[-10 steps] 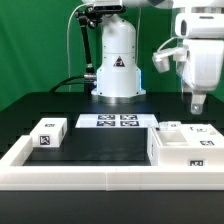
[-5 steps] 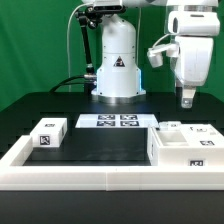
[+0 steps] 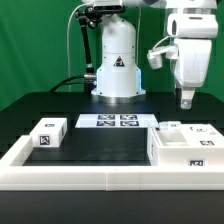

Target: Assemble cabinet

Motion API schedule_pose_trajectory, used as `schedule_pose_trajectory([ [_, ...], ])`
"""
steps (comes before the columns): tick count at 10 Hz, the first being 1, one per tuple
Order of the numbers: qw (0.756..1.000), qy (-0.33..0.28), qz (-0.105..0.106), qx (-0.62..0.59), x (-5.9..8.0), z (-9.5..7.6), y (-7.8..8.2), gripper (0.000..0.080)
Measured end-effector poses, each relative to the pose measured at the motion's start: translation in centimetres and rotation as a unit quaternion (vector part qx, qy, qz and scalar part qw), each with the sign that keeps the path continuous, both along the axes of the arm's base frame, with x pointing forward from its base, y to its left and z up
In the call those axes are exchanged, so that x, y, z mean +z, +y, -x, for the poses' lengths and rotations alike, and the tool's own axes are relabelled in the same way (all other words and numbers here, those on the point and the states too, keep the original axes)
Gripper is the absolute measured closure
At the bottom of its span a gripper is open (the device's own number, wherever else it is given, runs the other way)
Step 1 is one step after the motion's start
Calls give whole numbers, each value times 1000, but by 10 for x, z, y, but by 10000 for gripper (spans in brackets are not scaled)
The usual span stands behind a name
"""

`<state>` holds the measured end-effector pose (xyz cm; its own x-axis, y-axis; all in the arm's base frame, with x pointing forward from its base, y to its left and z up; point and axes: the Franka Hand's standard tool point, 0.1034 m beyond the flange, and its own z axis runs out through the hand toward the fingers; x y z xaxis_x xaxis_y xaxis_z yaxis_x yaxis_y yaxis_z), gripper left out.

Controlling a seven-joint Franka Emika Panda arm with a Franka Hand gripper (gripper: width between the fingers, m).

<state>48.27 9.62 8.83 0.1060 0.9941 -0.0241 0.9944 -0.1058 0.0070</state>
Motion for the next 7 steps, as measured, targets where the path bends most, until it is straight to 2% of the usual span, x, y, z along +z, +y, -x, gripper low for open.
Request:
schedule_pose_trajectory([
  [2,1000,-7,-6,1,-8,15,0,3],
  [4,1000,-2,-14,0,-25,34,-2,3],
  [5,1000,4,-14,-1,-30,38,-3,3],
  [7,1000,4,-14,-1,-29,37,-3,3],
])
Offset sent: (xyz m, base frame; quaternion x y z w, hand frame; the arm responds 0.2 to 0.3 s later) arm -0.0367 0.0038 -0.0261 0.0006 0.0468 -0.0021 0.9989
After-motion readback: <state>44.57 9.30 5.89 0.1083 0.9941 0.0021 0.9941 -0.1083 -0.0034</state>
